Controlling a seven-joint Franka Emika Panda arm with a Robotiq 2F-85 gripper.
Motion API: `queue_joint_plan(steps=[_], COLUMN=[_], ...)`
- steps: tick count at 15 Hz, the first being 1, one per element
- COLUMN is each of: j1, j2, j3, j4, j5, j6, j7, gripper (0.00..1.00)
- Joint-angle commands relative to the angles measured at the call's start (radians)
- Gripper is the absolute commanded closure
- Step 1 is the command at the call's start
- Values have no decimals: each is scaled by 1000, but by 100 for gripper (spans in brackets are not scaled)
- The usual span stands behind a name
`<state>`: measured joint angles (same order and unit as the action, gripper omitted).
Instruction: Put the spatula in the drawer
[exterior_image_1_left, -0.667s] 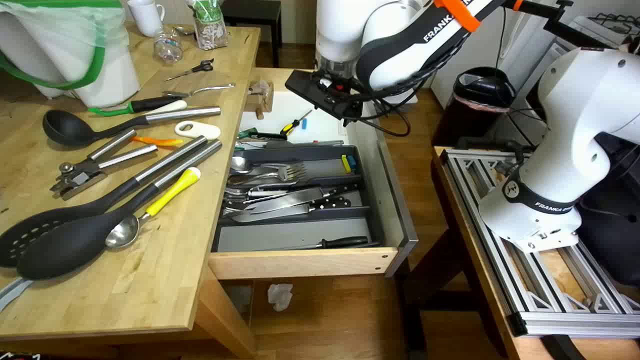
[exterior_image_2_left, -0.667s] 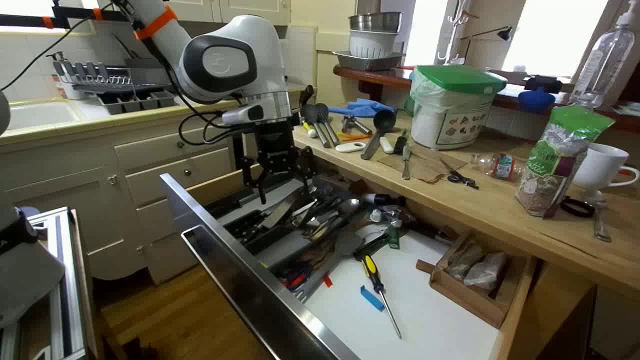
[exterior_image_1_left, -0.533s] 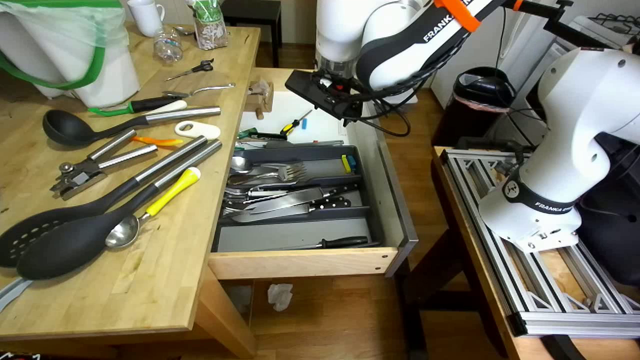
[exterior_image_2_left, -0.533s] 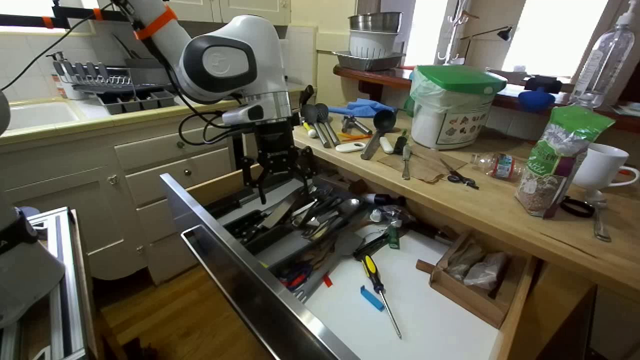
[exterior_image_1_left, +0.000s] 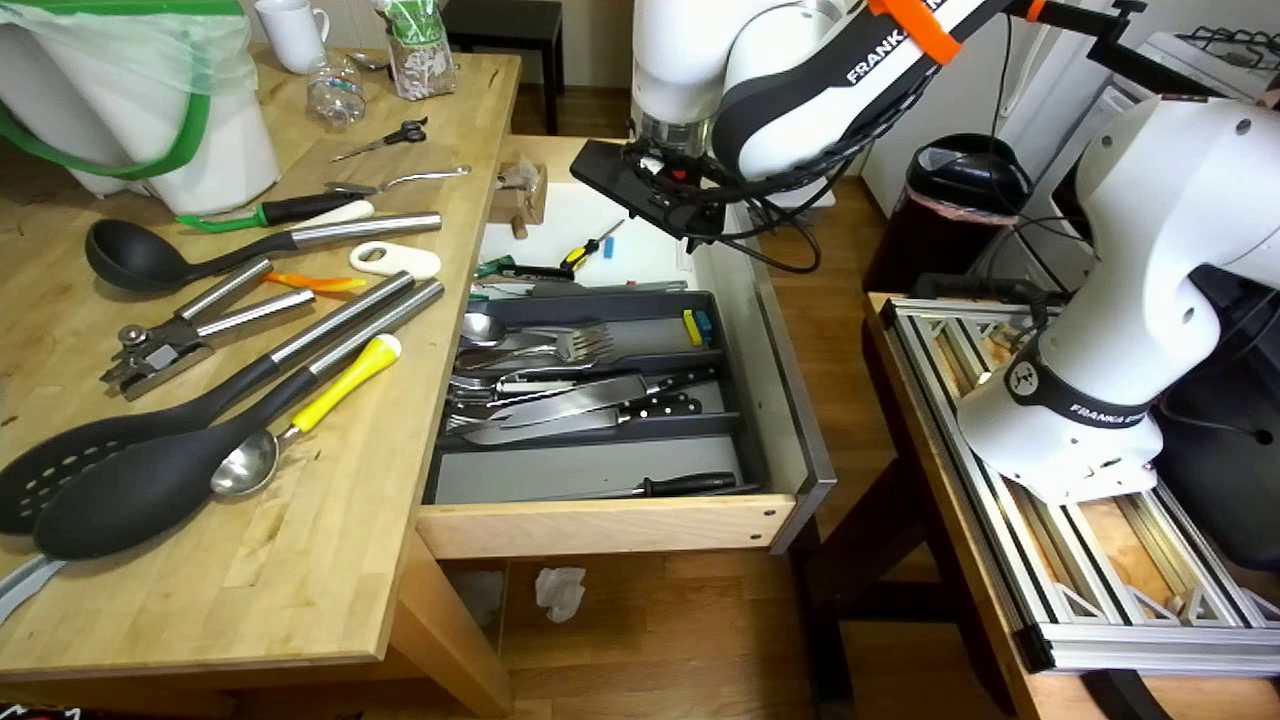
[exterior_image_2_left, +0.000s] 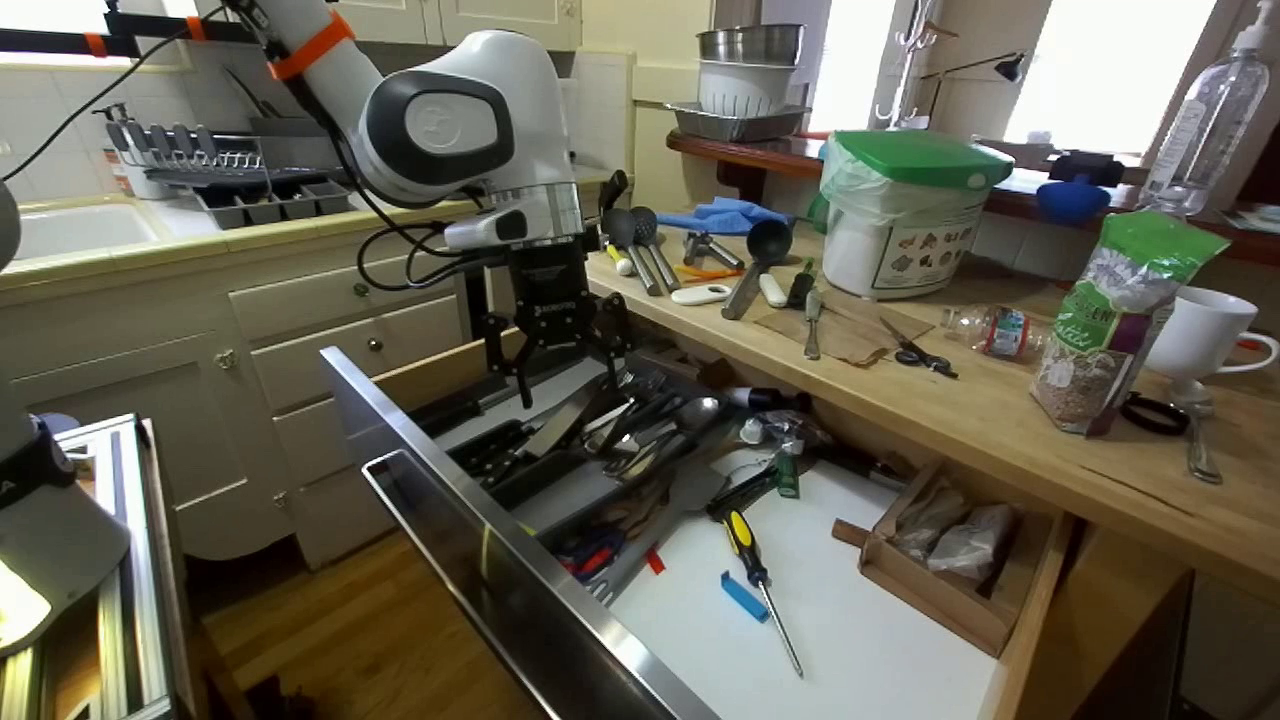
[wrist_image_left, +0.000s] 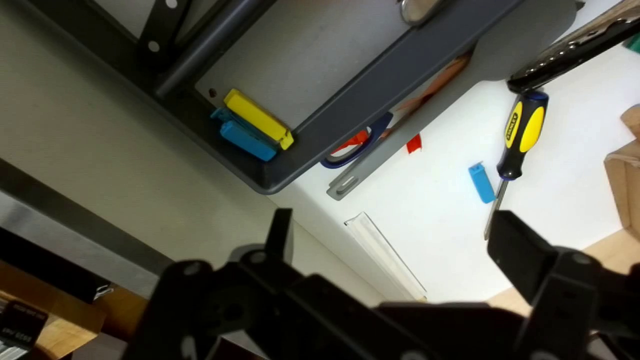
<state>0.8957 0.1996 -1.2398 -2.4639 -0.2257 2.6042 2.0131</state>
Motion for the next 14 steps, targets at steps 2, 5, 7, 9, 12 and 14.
queue_joint_plan(steps=[2,5,7,9,12,14], j1=[0,0,0,0,0,0], j2=[0,0,0,0,0,-9], j3=[0,0,0,0,0,-3], j4=[0,0,0,0,0,-4], j5=[0,0,0,0,0,-28], j6=[0,0,0,0,0,28], j7=[0,0,0,0,0,-39], gripper=[0,0,0,0,0,0])
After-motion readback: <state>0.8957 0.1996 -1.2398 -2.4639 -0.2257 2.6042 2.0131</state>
